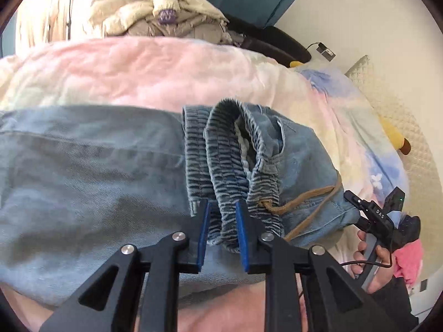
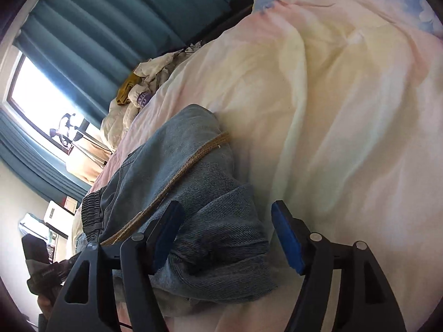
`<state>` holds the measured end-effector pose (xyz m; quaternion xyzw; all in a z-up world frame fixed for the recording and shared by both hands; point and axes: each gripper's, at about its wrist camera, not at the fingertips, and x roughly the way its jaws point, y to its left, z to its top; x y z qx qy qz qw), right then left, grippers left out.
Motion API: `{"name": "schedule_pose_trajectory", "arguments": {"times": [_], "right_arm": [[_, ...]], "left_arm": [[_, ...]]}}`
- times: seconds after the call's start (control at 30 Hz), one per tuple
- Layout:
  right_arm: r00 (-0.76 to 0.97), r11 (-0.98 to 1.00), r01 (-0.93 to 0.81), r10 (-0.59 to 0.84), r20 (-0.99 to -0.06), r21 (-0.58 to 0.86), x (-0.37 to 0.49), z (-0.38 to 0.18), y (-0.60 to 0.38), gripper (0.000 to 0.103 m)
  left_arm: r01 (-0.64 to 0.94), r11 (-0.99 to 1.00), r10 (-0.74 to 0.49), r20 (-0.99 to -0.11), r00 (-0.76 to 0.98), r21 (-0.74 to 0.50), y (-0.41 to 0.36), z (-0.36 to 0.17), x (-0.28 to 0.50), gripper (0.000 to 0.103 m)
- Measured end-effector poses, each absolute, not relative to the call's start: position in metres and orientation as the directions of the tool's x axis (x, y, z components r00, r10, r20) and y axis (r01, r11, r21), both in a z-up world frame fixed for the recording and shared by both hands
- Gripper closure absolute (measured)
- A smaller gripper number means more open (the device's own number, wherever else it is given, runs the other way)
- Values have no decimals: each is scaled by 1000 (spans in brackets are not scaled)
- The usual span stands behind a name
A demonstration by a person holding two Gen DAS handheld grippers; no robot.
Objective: Fold clothes
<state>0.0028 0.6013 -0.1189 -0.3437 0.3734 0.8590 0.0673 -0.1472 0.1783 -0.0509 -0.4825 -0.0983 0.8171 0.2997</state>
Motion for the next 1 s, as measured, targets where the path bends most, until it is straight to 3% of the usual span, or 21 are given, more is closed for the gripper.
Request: {"name": "schedule_pose_trajectory", "arguments": {"times": [0.1,0.27,0.37,0.7,1.0], "right_arm": [[-771,-694,-342,-178,-611,634,0,-129,601,29],[-814,-653,-255,-253,-523,713,2,-133,600,26],[-843,-649,-194,-273,-463,736,2,-123,597,26],[-791,-597,-263,-317,-524,758,-18,-143,600,26],[-870,-660,-130,-283,-405,740,-8,-88,578,26]], "left_arm": [[-401,-820,556,-737,-383,-410,181,-43,-147,69],[-416,-793,578,-767,-279,-445,199,-70,-154,70],[-424,-815,541,-781,-313,-394,204,-78,-155,69],[-446,-822,521,-783,-340,-353,203,-91,-153,62],[-436,-830,513,-782,-354,-347,208,-94,-152,56]]}}
